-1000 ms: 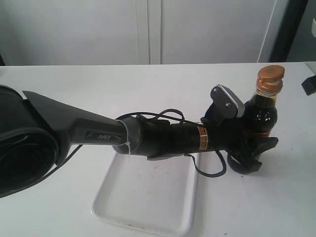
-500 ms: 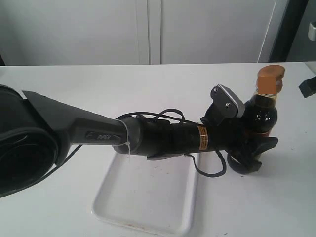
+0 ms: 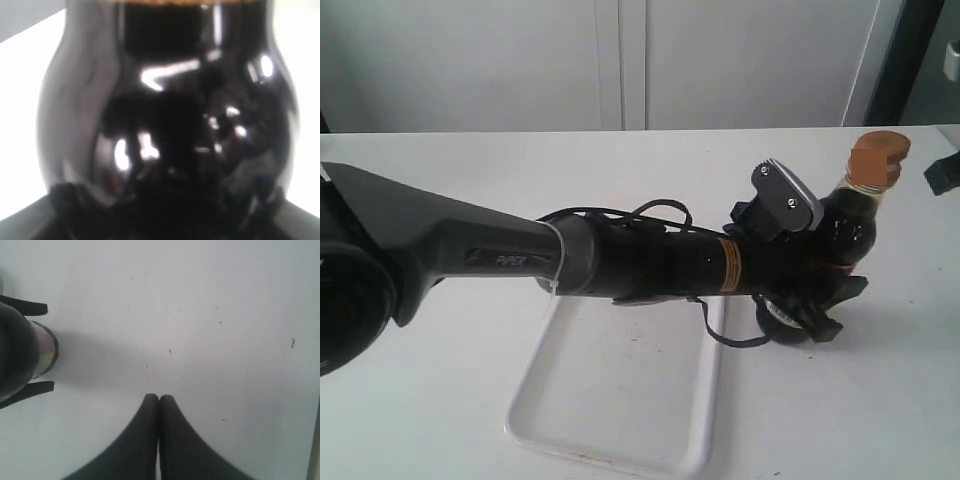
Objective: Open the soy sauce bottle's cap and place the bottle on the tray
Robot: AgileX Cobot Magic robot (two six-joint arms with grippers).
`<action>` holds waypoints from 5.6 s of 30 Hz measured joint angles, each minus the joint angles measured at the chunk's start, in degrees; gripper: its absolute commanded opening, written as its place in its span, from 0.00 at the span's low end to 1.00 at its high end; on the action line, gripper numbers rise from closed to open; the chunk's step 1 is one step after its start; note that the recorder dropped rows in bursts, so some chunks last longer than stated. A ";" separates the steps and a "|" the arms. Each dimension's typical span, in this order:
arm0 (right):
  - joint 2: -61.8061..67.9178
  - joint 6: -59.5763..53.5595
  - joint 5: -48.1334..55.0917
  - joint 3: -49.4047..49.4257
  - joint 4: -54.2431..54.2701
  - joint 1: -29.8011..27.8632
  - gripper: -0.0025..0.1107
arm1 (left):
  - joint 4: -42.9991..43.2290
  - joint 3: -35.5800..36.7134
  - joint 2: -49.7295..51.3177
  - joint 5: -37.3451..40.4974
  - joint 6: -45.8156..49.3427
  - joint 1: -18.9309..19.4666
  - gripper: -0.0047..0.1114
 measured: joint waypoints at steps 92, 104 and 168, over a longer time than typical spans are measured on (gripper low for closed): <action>1.38 -6.62 -9.83 0.00 13.00 0.00 0.02 | 5.90 34.17 -15.75 -24.07 7.48 23.19 0.04; 4.69 -8.44 -9.82 0.00 13.24 0.00 0.02 | 2.91 34.17 -13.52 -26.29 8.32 23.19 0.04; 4.69 -9.02 -9.72 0.00 13.36 0.00 0.02 | -3.18 34.05 -21.76 -28.37 7.72 23.19 0.81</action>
